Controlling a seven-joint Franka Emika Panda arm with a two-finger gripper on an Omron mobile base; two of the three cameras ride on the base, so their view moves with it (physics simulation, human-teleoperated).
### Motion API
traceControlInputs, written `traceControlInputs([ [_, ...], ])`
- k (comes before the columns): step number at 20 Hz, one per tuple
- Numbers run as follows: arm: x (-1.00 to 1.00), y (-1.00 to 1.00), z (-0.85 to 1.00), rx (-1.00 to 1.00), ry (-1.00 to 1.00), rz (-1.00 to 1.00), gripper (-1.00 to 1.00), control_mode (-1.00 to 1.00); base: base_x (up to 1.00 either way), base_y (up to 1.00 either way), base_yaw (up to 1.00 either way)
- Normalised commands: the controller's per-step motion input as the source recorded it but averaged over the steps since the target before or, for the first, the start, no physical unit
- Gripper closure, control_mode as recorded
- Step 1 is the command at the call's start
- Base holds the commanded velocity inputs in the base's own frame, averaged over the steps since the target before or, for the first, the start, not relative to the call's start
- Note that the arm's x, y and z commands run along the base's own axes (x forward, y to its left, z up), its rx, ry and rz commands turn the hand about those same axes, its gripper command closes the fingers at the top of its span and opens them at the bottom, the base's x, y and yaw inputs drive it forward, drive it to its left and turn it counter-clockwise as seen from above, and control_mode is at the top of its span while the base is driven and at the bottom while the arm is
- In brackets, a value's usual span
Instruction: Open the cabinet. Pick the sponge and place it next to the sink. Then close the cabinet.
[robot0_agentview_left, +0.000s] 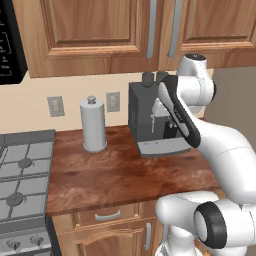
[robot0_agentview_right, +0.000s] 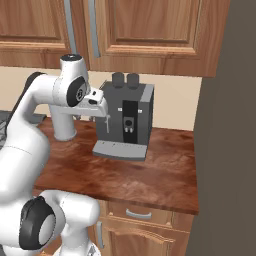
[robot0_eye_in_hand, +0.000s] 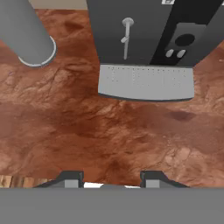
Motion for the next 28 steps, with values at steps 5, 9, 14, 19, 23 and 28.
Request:
traceControlInputs([
  [5,0.07,0.04,0.00,0.00,-0.05,-0.03,-1.00,-1.00,0.00,0.00,0.00],
  [9,-0.38,0.00,0.00,0.05,-0.33,-0.06,-1.00,-1.00,0.00,0.00,0.00],
  [14,-0.89,0.00,0.01,0.08,-0.43,-0.02,-1.00,-1.00,0.00,0.00,0.00],
  [19,-0.62,0.00,0.30,0.00,-0.39,-0.01,-1.00,-1.00,0.00,0.00,0.00],
  [23,-0.37,0.00,0.73,0.00,-0.30,-0.02,-1.00,-1.00,0.00,0.00,0.00],
  [28,-0.04,0.00,0.98,-0.11,-0.08,-0.07,-1.00,-1.00,0.00,0.00,0.00],
])
